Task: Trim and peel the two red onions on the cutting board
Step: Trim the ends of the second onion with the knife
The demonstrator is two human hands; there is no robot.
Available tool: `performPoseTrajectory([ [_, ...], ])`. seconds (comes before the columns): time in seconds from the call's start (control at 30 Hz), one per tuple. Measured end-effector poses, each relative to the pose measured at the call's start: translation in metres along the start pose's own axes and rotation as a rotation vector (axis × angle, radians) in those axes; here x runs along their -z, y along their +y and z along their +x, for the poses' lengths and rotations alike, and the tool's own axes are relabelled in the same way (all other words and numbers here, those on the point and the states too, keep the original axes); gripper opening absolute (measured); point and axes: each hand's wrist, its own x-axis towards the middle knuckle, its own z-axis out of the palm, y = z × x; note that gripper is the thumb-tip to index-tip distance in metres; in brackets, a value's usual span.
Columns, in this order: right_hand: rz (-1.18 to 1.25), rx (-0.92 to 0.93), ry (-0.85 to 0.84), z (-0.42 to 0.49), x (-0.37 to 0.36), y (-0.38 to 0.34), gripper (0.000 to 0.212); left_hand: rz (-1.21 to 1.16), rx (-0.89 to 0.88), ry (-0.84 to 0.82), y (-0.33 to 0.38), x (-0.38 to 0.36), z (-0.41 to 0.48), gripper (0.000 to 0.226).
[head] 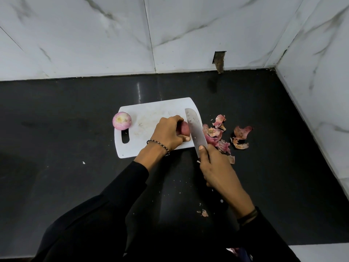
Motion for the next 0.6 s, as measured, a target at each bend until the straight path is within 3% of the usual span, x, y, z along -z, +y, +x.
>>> performPoseTrajectory([
  [0.2,-0.131,0.091,0.048,0.004,-0.010,-0.008,0.025,0.110,0.004,-0.043,0.001,-0.005,0.000,0.026],
  [0.6,-0.258,0.041,0.014,0.010,-0.006,-0.018,0.023,0.207,-0.078,-0.079,0.019,0.003,-0.005,0.010],
])
